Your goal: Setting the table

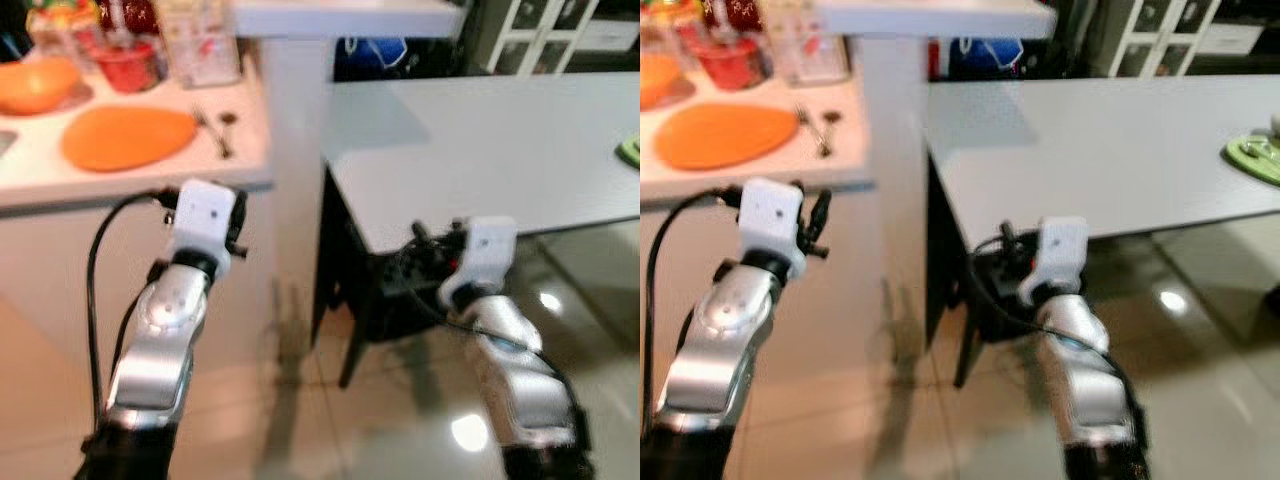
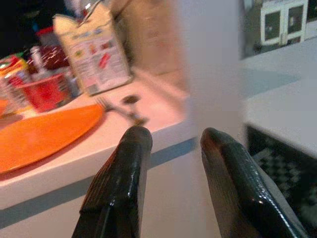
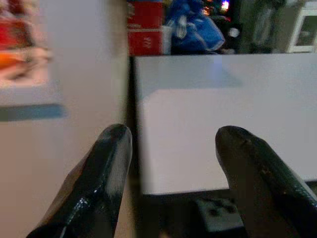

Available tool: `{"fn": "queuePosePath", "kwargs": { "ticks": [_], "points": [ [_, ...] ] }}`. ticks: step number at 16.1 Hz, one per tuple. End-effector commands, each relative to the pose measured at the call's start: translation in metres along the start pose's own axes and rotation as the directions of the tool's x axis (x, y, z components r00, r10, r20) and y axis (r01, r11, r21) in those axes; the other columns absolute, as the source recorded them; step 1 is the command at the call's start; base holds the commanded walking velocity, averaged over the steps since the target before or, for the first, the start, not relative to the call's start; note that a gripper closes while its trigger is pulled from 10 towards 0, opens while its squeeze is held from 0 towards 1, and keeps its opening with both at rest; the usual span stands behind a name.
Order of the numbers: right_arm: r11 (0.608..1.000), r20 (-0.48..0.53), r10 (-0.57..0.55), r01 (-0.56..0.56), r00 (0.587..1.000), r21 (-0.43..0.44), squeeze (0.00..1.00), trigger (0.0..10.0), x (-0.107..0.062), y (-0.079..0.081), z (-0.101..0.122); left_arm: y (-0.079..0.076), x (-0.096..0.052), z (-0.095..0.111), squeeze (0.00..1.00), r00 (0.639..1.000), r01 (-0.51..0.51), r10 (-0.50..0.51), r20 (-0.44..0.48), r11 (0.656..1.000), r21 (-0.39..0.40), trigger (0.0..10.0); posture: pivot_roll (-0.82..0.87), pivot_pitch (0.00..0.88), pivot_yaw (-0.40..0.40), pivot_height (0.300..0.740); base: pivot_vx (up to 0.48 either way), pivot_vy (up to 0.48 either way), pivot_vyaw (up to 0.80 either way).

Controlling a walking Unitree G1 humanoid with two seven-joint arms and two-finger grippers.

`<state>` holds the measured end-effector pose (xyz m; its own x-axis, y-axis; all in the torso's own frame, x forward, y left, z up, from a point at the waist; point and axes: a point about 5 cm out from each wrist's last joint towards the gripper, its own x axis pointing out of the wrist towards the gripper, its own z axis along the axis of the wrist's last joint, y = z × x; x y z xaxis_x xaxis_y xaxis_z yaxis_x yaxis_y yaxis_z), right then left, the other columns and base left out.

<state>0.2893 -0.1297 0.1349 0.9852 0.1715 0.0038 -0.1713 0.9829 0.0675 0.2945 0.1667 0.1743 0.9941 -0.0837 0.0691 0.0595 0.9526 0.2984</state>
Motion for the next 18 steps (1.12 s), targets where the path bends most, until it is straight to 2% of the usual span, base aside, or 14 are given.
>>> {"fn": "queuePosePath", "kwargs": {
  "ticks": [1,14,16,17,18],
  "points": [
    [1.000,0.009,-0.022,0.022,1.000,-0.011,0.00,10.0,-0.0007,-0.0098,0.0032,-0.0028,0.0025,0.0053,0.00,1.000,0.010,-0.010,0.022,1.000,-0.005,10.0,0.00,0.000,-0.038,0.740,0.000,0.480,-0.61],
    [1.000,0.017,-0.023,0.023,1.000,-0.006,0.00,10.0,0.0025,-0.0104,0.0054,-0.0011,0.0060,0.0091,0.00,0.999,0.006,-0.006,0.041,1.000,-0.003,10.0,0.00,0.000,-0.042,0.740,0.000,0.480,-0.61],
    [1.000,0.021,-0.023,0.023,1.000,-0.005,0.00,10.0,0.0028,-0.0105,0.0064,0.0000,0.0062,0.0115,0.00,0.998,-0.012,0.010,0.057,1.000,0.023,10.0,0.00,0.000,-0.041,0.740,0.000,0.000,-0.61],
    [1.000,0.036,-0.011,0.012,0.999,-0.024,0.00,10.0,0.0030,-0.0102,0.0092,-0.0005,0.0066,0.0135,0.00,0.998,-0.013,0.011,0.062,0.999,0.038,10.0,0.00,0.000,-0.043,0.740,0.000,0.000,0.00],
    [0.997,0.043,0.007,-0.004,0.999,-0.078,0.00,10.0,0.0035,-0.0087,0.0114,-0.0013,0.0066,0.0149,0.00,0.997,-0.013,0.011,0.070,0.999,0.039,10.0,0.00,0.000,-0.043,0.740,0.000,-0.480,0.00]
  ]
}}
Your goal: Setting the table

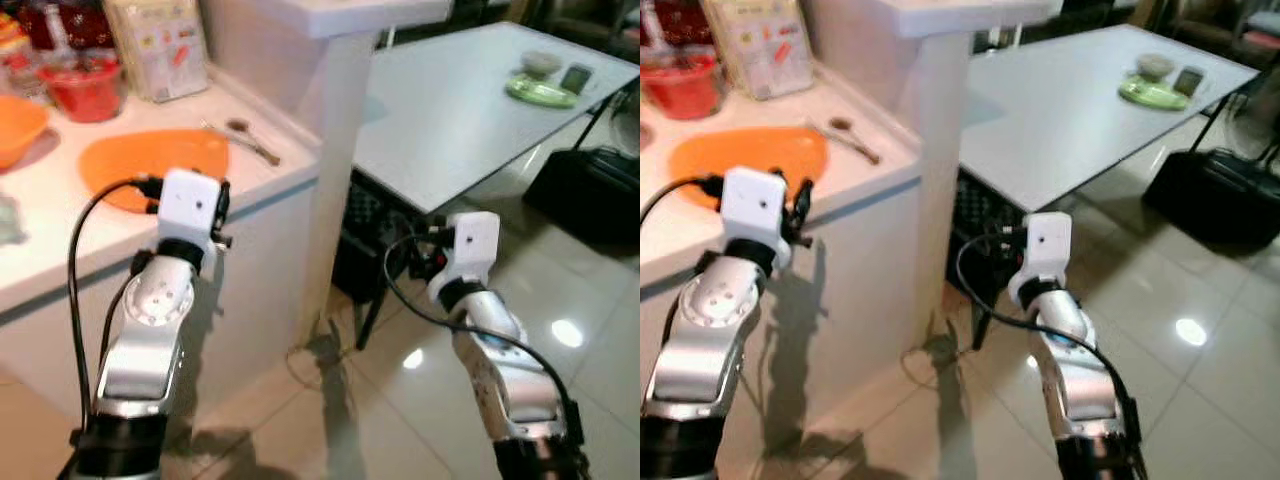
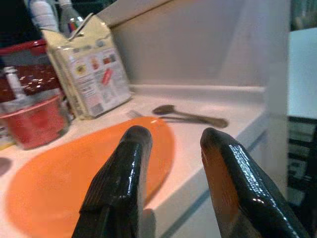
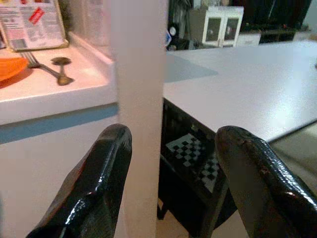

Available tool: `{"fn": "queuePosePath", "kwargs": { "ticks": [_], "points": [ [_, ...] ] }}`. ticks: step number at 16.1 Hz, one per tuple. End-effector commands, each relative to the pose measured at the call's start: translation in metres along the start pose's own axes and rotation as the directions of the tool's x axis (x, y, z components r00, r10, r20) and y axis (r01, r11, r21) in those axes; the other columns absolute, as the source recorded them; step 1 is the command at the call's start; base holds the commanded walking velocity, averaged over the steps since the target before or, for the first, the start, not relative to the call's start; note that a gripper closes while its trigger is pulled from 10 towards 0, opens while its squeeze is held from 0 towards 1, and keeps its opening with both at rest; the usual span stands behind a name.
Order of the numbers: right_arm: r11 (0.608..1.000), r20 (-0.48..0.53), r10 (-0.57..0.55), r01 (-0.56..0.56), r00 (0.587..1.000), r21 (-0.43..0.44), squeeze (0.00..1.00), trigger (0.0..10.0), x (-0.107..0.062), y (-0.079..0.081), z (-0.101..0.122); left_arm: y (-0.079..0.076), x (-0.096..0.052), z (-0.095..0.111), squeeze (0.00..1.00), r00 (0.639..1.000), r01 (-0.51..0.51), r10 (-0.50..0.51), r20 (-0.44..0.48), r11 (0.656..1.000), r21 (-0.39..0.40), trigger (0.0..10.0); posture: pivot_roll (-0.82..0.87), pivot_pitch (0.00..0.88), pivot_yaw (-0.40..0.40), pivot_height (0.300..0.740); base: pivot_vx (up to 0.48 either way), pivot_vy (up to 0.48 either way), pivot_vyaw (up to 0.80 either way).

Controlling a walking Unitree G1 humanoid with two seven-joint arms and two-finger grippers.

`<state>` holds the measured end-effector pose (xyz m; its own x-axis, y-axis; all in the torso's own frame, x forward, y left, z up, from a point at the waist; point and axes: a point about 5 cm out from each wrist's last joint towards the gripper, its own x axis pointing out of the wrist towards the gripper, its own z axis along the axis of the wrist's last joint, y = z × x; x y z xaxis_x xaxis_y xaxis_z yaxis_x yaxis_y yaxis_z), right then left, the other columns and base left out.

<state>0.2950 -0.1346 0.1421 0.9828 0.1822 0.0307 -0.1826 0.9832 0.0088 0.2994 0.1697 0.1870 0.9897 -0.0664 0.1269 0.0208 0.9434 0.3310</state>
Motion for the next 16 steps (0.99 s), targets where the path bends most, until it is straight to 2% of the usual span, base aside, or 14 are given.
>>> {"fn": "queuePosePath", "kwargs": {
  "ticks": [1,11,13,14,16],
  "points": [
    [0.999,0.019,0.000,0.001,1.000,-0.044,0.00,10.0,0.000,-0.003,0.005,-0.009,0.001,0.005,0.00,0.999,0.021,-0.022,0.024,1.000,0.012,10.0,0.00,0.000,-0.044,0.740,0.000,-0.480,0.00],
    [0.993,0.056,0.073,-0.067,0.996,-0.093,0.00,10.0,0.011,0.000,0.025,-0.010,0.002,0.006,0.00,1.000,-0.006,0.006,0.023,1.000,0.015,10.0,0.00,0.000,-0.049,0.740,0.000,-0.480,0.79],
    [0.992,0.031,0.095,-0.092,0.995,-0.090,0.00,10.0,0.013,0.001,0.025,-0.004,0.002,0.003,0.00,0.996,-0.084,0.083,-0.009,0.995,-0.062,10.0,0.00,0.000,-0.051,0.740,0.000,0.000,0.80],
    [0.994,0.020,0.094,-0.092,0.995,-0.066,0.00,10.0,0.013,0.001,0.023,-0.003,0.003,0.002,0.00,0.995,-0.097,0.096,-0.017,0.993,-0.064,10.0,0.00,0.000,-0.054,0.740,0.000,0.000,0.80],
    [0.995,-0.014,0.102,-0.103,0.995,-0.012,0.00,10.0,0.013,0.003,0.019,-0.003,0.003,0.000,0.00,0.996,-0.085,0.084,-0.023,0.994,-0.069,10.0,0.00,0.000,-0.054,0.740,0.000,0.000,0.00]
  ]
}}
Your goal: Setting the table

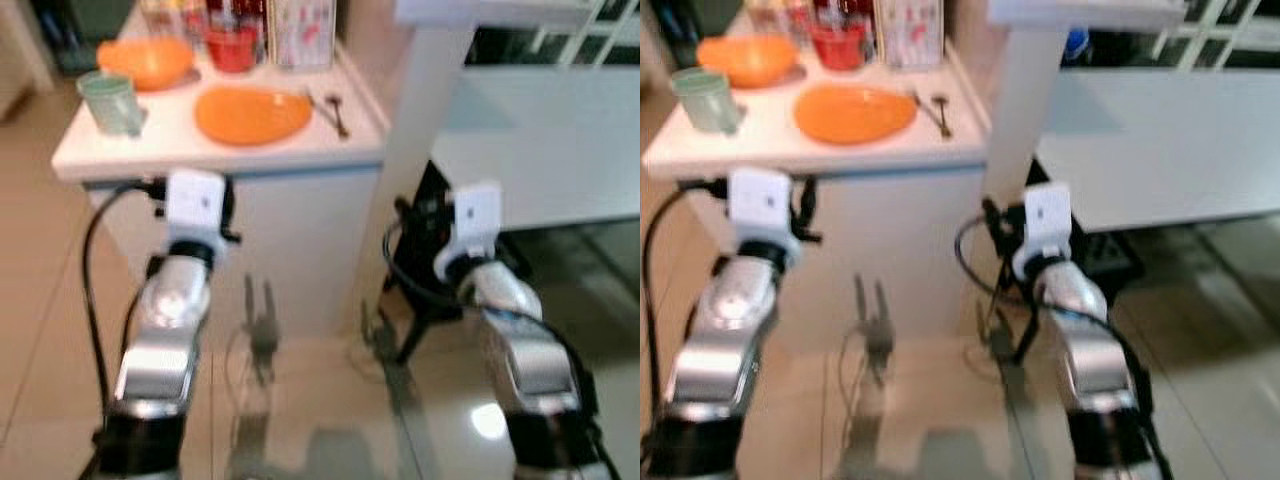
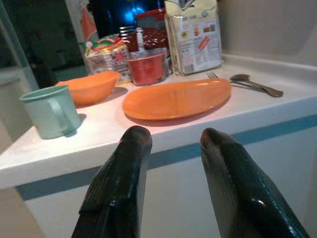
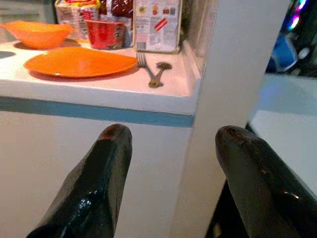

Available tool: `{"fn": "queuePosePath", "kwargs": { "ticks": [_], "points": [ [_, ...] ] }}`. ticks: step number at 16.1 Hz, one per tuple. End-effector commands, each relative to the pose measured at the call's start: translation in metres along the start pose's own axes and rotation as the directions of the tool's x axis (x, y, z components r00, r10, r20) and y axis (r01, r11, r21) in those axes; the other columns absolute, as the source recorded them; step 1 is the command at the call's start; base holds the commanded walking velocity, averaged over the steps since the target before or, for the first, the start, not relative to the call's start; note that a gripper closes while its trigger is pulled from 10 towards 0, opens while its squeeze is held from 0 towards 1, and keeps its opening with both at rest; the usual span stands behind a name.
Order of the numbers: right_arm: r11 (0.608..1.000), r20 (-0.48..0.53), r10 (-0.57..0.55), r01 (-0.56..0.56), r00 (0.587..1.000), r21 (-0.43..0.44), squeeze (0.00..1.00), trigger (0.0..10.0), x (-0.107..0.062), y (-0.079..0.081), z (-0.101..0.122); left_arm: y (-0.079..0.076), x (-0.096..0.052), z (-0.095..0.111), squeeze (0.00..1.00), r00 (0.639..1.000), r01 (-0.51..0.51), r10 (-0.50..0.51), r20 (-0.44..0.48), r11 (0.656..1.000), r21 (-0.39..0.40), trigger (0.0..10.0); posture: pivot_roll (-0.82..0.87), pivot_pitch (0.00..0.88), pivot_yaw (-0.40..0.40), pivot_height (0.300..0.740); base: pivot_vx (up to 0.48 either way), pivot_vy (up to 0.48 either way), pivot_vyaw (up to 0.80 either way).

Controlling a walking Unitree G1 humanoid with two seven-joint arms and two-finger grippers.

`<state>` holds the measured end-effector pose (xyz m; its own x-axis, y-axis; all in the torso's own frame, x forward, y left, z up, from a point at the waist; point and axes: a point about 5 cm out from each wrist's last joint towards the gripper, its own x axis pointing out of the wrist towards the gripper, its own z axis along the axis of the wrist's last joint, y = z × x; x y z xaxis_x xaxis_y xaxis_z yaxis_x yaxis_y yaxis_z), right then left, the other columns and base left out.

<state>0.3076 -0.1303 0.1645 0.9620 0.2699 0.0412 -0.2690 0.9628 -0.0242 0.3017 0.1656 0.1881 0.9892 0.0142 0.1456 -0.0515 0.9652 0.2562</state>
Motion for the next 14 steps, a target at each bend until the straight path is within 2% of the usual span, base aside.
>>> {"fn": "queuePosePath", "kwargs": {
  "ticks": [1,4,6,11,14],
  "points": [
    [1.000,-0.031,0.018,-0.018,0.999,0.008,0.00,10.0,0.000,0.002,-0.004,0.001,0.001,-0.002,0.00,1.000,0.003,-0.003,-0.013,1.000,-0.001,10.0,0.00,0.000,-0.055,0.740,0.000,0.000,0.00],
    [1.000,-0.036,0.031,-0.032,0.999,-0.001,0.00,10.0,-0.001,0.004,-0.005,0.008,0.002,-0.002,0.00,1.000,-0.022,0.022,-0.003,1.000,0.008,10.0,0.00,0.000,-0.055,0.740,0.086,0.000,0.00],
    [1.000,-0.035,0.016,-0.016,0.999,0.002,0.00,10.0,0.001,0.001,-0.002,0.006,0.002,0.001,0.00,1.000,0.007,-0.006,0.011,1.000,-0.024,10.0,0.00,0.000,-0.057,0.740,0.354,0.000,0.80],
    [1.000,-0.029,0.006,-0.006,1.000,-0.002,0.00,10.0,0.001,0.000,-0.001,0.001,0.001,0.002,0.00,0.999,0.039,-0.039,0.015,0.999,-0.023,10.0,0.00,0.000,-0.057,0.740,0.416,0.000,0.79],
    [0.999,-0.009,-0.033,0.034,0.999,0.028,0.00,10.0,0.002,-0.006,0.001,-0.006,0.000,0.003,0.00,0.994,0.106,-0.105,0.029,0.994,-0.021,10.0,0.00,0.000,-0.058,0.740,0.421,0.000,0.00]
  ]
}}
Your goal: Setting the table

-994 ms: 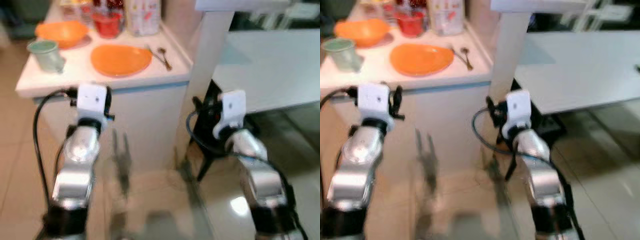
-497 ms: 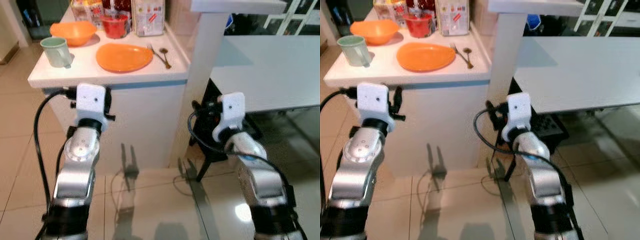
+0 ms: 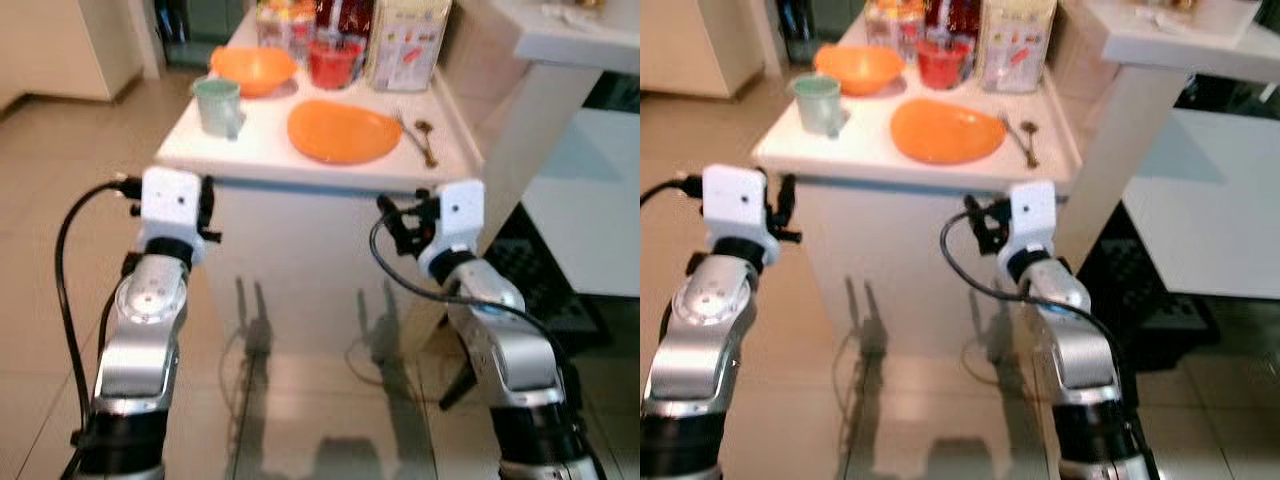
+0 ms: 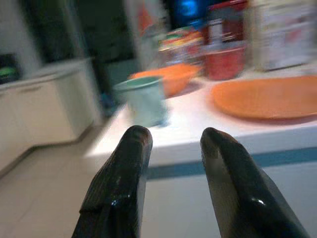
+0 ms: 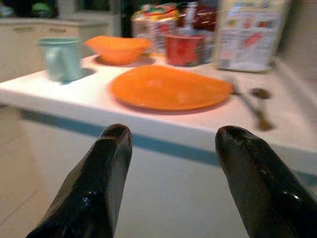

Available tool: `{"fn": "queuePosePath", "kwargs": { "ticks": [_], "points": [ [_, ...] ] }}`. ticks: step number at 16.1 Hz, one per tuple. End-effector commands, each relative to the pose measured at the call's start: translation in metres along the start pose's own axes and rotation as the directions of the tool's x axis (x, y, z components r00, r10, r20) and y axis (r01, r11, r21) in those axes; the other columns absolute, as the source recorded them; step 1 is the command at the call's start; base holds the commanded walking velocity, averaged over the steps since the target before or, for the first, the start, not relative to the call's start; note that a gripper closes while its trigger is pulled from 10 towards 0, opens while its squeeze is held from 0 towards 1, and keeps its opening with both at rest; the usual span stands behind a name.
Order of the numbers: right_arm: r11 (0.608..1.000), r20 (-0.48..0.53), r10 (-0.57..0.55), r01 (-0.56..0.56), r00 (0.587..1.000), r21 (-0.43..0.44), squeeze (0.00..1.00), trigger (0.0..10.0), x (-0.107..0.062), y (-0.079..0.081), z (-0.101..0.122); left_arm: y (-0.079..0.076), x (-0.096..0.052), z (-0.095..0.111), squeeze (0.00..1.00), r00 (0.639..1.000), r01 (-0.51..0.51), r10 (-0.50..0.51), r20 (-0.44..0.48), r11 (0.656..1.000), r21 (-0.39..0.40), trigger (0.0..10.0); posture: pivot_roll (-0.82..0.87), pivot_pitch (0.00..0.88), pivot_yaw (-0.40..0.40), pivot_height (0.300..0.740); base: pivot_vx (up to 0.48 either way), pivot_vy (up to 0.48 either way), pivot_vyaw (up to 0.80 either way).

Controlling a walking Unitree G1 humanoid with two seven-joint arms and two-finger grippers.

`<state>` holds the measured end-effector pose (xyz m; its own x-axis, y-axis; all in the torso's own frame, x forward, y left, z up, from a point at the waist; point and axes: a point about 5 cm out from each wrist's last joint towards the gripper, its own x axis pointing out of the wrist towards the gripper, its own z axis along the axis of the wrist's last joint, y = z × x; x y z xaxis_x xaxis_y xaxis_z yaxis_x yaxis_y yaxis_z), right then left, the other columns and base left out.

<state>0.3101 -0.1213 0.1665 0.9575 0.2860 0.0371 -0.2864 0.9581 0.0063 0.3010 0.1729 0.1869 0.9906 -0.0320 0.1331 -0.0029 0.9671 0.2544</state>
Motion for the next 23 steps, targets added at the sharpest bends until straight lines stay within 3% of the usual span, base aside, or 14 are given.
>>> {"fn": "queuePosePath", "kwargs": {
  "ticks": [1,4,10,16,20,23],
  "points": [
    [0.999,-0.004,-0.049,0.049,0.999,-0.007,0.00,10.0,-0.003,-0.014,0.000,-0.017,0.000,0.007,0.00,0.996,0.082,-0.082,0.033,0.996,-0.016,10.0,0.00,0.000,-0.059,0.740,0.424,0.000,0.00],
    [0.997,0.004,-0.065,0.064,0.998,0.029,0.00,10.0,-0.002,-0.015,0.002,-0.021,-0.001,0.008,0.00,0.992,0.120,-0.119,0.044,0.992,-0.026,10.0,0.00,0.000,-0.060,0.740,0.429,0.000,0.00],
    [0.996,0.024,-0.079,0.078,0.997,0.043,0.00,10.0,-0.003,-0.020,0.006,-0.027,-0.001,0.011,0.00,0.983,0.174,-0.171,0.064,0.984,-0.039,10.0,0.00,0.000,-0.060,0.740,0.430,0.000,-0.64],
    [0.995,0.019,0.092,-0.093,0.996,0.045,0.00,10.0,-0.005,-0.007,0.012,-0.011,0.003,0.008,0.00,0.995,0.087,-0.086,0.043,0.996,-0.017,10.0,0.00,0.000,-0.065,0.740,0.426,0.000,0.00],
    [0.974,0.013,0.221,-0.221,0.975,0.051,0.00,10.0,-0.013,0.007,0.014,-0.005,0.010,0.005,0.00,0.998,0.065,-0.065,0.012,0.998,-0.024,10.0,0.00,0.000,-0.064,0.740,0.000,0.000,0.00],
    [0.959,0.012,0.274,-0.274,0.962,0.072,0.00,10.0,-0.023,0.018,0.010,0.009,0.015,0.003,0.00,0.999,0.043,-0.043,-0.005,0.999,-0.018,10.0,0.00,0.000,-0.047,0.740,0.000,0.000,0.00]
  ]
}}
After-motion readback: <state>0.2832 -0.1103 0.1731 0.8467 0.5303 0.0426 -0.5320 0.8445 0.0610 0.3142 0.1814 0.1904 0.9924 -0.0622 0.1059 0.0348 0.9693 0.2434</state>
